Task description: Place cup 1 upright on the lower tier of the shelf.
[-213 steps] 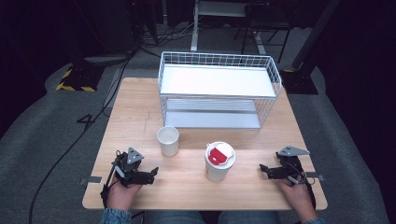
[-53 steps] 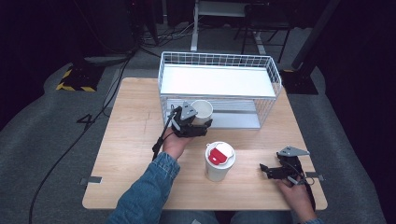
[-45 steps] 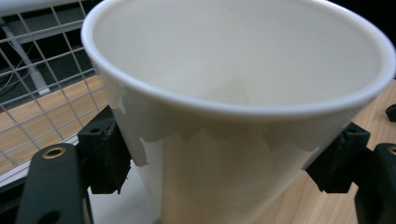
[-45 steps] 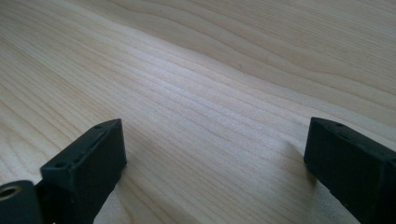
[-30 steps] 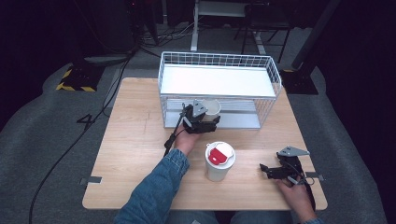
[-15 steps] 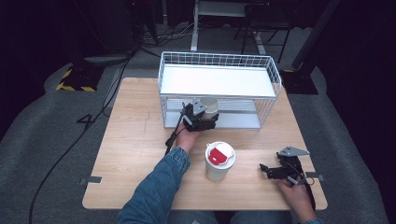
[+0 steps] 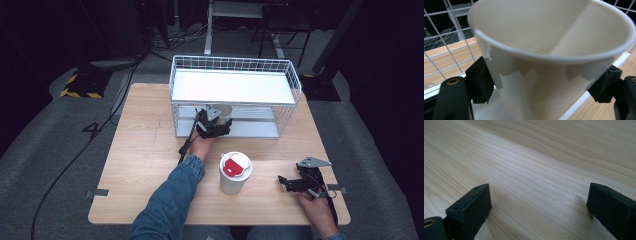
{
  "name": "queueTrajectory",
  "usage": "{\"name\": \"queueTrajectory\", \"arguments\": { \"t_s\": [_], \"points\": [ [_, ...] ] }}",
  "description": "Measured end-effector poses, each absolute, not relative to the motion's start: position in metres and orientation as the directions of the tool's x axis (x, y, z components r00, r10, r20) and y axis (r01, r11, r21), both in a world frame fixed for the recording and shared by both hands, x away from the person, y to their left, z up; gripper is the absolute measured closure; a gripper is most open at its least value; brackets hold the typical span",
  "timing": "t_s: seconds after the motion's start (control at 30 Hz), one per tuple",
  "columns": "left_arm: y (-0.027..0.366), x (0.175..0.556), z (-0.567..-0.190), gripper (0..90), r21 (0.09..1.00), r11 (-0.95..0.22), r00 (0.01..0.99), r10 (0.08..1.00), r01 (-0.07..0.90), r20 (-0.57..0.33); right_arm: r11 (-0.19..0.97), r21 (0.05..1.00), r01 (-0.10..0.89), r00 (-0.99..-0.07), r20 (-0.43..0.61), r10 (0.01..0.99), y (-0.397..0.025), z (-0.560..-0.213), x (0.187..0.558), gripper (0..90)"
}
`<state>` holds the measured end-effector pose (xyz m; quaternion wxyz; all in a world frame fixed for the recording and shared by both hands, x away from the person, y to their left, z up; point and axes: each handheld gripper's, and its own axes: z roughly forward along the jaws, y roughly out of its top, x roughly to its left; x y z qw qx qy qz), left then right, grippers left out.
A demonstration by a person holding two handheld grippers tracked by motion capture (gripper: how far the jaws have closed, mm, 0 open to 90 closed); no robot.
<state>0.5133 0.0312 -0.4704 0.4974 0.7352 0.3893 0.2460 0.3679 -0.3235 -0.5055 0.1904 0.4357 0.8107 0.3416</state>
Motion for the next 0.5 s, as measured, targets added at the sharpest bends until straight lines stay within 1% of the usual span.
{"name": "queueTrajectory", "arguments": {
  "t_s": [0.23,0.27,0.5],
  "points": [
    [0.034,0.522,-0.473,21.8,0.915,-0.186,0.565,0.823,0.358,-0.053,0.387,0.720,0.576,-0.548,-0.011,0.837,-0.323,-0.505,0.368,5.8],
    [0.034,0.525,-0.475,21.8,0.911,-0.178,0.561,0.825,0.372,-0.068,0.387,0.720,0.576,-0.548,-0.011,0.836,-0.323,-0.505,0.368,5.8],
    [0.032,0.529,-0.478,21.8,0.898,-0.198,0.562,0.824,0.394,-0.065,0.387,0.720,0.576,-0.548,-0.012,0.837,-0.323,-0.505,0.368,5.8]
  ]
}}
